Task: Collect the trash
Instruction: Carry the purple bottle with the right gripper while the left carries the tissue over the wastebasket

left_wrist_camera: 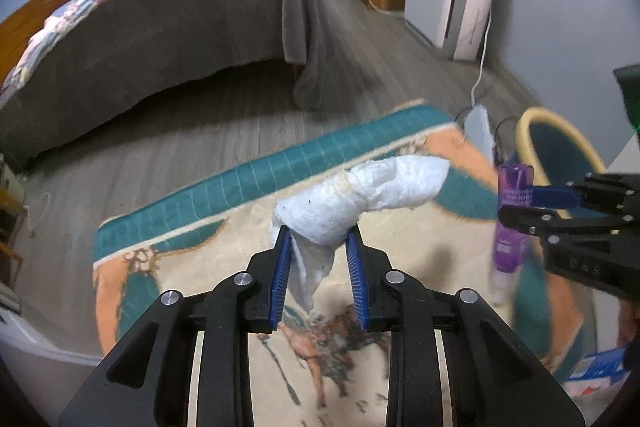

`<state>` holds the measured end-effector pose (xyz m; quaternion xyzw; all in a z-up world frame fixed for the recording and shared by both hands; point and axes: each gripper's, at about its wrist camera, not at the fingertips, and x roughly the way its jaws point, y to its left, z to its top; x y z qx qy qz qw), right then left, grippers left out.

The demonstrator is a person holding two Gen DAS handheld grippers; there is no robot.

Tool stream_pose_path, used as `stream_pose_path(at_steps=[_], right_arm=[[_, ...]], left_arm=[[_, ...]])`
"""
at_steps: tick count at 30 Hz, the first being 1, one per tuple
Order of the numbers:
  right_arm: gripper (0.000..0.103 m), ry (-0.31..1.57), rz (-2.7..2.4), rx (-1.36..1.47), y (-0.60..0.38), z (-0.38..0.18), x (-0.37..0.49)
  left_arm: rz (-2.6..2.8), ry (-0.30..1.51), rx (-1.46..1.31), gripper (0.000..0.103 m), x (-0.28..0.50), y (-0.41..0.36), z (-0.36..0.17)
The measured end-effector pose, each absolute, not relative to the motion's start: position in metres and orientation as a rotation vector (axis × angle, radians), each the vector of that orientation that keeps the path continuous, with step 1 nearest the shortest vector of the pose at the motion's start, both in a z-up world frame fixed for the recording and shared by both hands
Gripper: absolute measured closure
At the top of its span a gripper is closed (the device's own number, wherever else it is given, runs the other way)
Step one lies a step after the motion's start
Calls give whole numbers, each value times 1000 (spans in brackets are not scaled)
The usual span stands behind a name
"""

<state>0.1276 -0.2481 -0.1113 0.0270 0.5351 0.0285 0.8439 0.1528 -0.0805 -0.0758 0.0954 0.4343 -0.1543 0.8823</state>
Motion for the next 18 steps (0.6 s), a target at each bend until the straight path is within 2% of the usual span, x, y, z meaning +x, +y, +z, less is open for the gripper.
stream_pose_path(at_steps=[8, 13, 18], right_arm=[[71, 1054, -48, 163, -299, -54, 102], [71, 1018, -90, 192, -326, -37, 80], [71, 995, -144, 200, -352, -28, 61]], left_arm=[[-370, 819, 177, 74, 114, -109, 3], [-416, 789, 223, 74, 89, -136, 19], [-484, 805, 187, 74, 85, -164, 8]])
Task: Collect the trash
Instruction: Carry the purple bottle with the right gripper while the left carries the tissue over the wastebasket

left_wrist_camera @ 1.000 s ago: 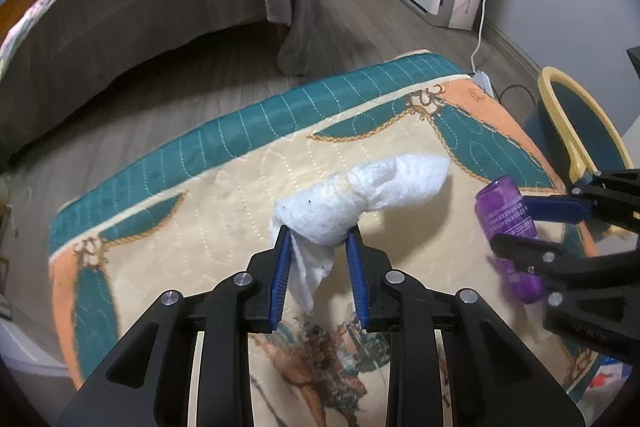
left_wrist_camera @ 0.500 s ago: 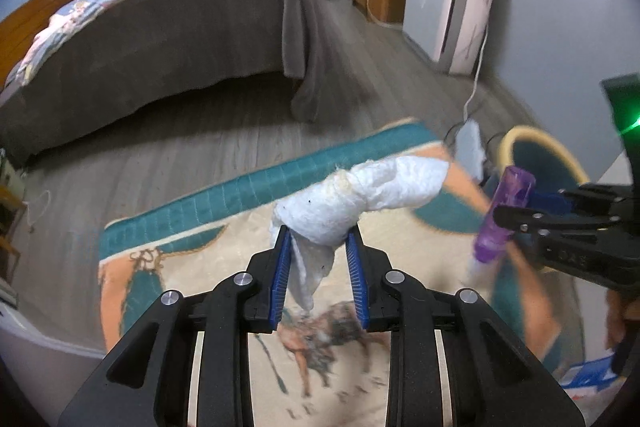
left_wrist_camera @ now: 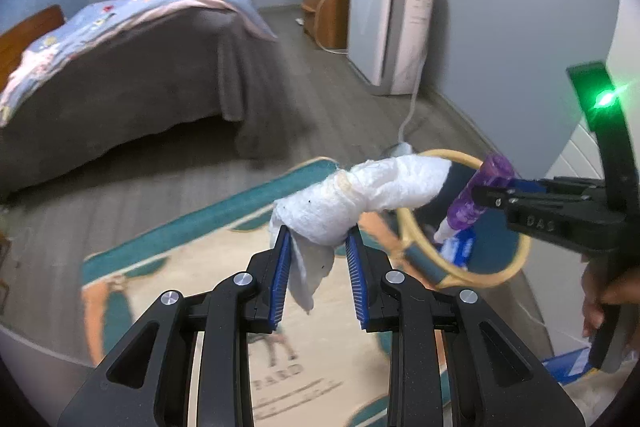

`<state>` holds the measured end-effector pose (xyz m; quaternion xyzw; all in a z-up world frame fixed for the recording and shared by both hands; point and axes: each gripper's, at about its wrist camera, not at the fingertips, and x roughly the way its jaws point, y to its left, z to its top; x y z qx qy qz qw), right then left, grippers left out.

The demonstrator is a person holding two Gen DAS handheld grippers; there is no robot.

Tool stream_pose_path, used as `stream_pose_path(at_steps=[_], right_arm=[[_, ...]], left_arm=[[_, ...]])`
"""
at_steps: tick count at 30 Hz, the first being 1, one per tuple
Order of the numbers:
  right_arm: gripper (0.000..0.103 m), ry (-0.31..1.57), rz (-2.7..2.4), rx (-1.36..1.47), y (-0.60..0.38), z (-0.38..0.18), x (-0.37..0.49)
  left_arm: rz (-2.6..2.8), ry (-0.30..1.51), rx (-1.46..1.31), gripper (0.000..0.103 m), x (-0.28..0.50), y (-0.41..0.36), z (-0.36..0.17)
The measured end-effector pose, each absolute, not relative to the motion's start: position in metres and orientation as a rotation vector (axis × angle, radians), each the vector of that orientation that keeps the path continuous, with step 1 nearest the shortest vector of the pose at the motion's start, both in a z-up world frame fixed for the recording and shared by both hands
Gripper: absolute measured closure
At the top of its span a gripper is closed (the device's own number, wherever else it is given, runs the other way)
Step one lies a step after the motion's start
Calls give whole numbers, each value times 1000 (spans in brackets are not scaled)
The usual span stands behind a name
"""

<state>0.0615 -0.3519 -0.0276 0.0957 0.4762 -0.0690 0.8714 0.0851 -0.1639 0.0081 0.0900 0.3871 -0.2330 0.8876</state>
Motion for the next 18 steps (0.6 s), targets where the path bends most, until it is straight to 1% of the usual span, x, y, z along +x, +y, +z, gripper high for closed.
stream_pose_path(at_steps=[12, 18], right_arm=[[71, 1008, -249, 136, -402, -42, 61], [71, 1021, -276, 149, -424, -51, 62]], left_arm=[[-584, 809, 238, 74, 96, -238, -18], [-617, 826, 272, 74, 100, -265, -34]])
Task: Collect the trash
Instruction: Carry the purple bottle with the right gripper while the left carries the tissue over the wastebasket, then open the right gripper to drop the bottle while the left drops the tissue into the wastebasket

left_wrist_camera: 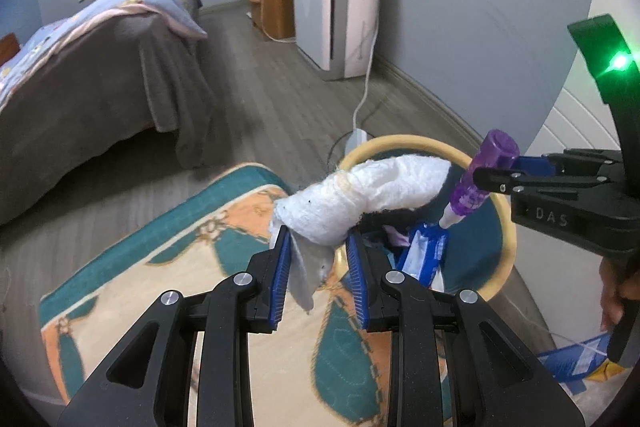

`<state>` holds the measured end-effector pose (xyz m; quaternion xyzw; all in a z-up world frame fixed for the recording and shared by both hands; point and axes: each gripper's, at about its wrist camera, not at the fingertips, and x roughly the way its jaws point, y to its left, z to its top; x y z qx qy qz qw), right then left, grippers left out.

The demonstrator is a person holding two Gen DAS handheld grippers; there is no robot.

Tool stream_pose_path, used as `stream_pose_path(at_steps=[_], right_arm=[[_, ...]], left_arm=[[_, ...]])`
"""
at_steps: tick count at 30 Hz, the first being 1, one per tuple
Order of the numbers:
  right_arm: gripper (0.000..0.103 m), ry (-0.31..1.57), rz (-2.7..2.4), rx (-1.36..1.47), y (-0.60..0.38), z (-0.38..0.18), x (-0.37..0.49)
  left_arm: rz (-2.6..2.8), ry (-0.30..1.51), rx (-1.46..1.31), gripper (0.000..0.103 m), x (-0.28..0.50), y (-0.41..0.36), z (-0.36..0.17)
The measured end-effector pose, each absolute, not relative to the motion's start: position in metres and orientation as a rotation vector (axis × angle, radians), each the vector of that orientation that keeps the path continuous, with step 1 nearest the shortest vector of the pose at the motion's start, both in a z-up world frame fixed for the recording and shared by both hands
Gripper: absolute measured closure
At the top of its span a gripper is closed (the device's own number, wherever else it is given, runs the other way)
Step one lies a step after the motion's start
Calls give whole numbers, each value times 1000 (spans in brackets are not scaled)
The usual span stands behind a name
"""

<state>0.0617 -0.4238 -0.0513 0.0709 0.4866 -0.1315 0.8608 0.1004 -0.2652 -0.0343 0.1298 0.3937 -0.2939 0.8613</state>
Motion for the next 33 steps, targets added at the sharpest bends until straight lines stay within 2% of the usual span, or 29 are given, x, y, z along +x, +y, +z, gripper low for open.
stream_pose_path(at_steps=[17, 22, 26, 30, 33], right_arm=[[71, 1060, -348, 175, -463, -75, 60], [71, 1071, -355, 186, -468, -79, 62], [71, 1072, -360, 188, -469, -82, 62], [71, 1077, -363, 208, -472, -86, 63], [66, 1072, -368, 214, -473, -85, 63]], left_arm=[[-682, 873, 345, 73, 108, -326, -78], [-665, 880, 341, 68, 112, -334, -85], [-652, 877, 345, 67, 115, -337, -87], [-653, 869, 324, 49, 117, -337, -85], [-651, 861, 328, 45, 116, -336, -82]])
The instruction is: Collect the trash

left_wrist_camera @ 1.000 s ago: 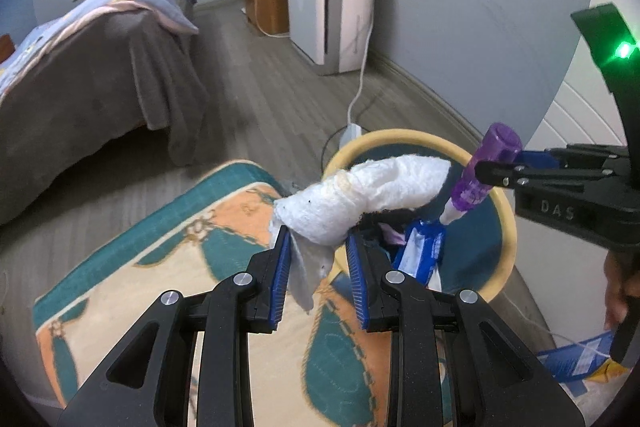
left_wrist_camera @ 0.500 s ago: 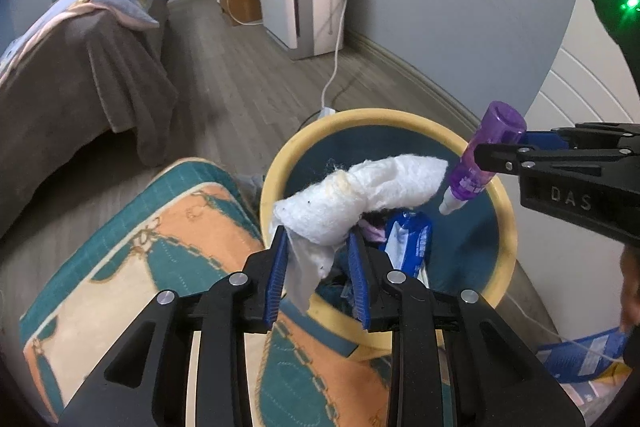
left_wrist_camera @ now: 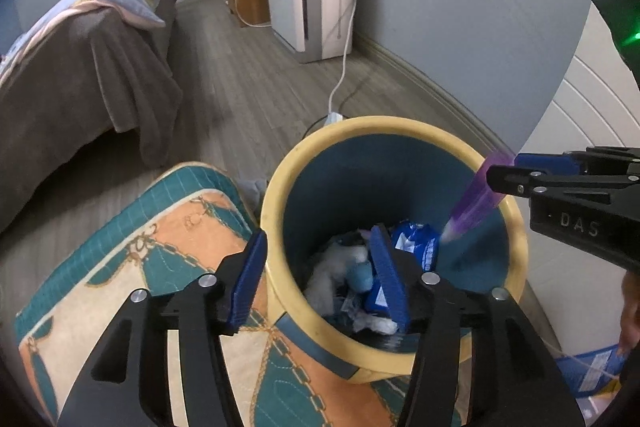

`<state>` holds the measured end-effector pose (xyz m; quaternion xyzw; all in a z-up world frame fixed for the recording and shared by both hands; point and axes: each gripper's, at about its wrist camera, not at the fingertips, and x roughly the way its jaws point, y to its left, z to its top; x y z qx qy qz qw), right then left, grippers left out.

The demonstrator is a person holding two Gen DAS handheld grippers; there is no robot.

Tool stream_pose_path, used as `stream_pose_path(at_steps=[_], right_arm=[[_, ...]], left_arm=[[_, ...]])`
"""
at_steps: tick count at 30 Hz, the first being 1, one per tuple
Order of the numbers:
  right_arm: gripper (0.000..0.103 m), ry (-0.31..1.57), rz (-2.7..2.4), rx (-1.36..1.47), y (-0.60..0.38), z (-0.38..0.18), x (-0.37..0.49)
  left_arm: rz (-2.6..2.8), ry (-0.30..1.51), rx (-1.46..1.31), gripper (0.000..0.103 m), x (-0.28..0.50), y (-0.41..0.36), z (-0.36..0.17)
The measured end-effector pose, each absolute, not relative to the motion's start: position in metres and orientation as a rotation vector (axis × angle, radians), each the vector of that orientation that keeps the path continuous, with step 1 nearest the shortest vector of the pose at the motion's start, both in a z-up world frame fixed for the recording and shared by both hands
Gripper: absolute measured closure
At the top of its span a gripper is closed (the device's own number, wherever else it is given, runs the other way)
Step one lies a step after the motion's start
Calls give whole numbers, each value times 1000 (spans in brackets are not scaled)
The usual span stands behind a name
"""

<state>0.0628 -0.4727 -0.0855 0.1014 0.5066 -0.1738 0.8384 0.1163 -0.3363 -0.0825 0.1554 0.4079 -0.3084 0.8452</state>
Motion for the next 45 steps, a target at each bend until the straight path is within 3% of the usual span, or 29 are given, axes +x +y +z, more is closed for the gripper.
stream_pose_path(at_steps=[9, 11, 16, 18, 24, 45], right_arm=[[45, 1056, -374, 233, -473, -80, 60], [40, 1047, -370, 245, -473, -75, 56], [20, 1026, -390, 274, -475, -59, 39], [16, 1014, -408, 289, -476, -51, 30], [6, 955, -414, 306, -467, -27, 3], [6, 802, -425, 191, -410, 22, -65]], left_arm=[[-643, 837, 328, 35, 112, -324, -72], [-643, 818, 324, 26, 108, -320, -66], [-656, 782, 315, 21, 96, -311, -50], [-665, 765, 312, 14, 89, -307, -43], [-679, 711, 320, 9, 70, -296, -20], [-643, 706, 177, 5, 9, -228, 35]])
